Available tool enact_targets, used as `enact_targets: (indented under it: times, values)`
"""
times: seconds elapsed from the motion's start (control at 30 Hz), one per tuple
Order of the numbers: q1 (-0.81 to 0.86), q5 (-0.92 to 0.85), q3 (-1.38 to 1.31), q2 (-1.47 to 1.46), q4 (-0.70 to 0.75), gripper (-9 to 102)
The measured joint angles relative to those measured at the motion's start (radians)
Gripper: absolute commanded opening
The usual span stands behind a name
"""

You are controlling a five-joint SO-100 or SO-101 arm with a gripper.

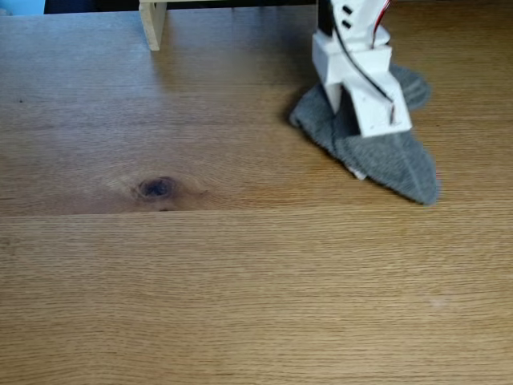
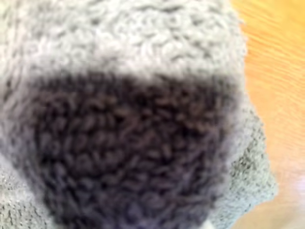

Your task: Clean the area in front of the robot

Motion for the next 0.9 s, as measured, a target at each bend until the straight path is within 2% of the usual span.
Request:
enact_targets:
  times: [0.07,0.17,0.43,0.57,0.73,0.9]
  values:
    - [-0.015,-0.015,0.064,0.06,-0.038,0]
    - [-0.015,-0.074,0.186,0.083,-0.189,0]
    - [0.067,-0.35,0.541,-0.156,-0.92,0]
    - [0.14,-0.396,0.558,-0.25,-1.172,0]
    - [0.305,-0.365,0.449,-0.256,-1.213,0]
    - [0.515,-0.365,0.245,-0.311,-1.098,0]
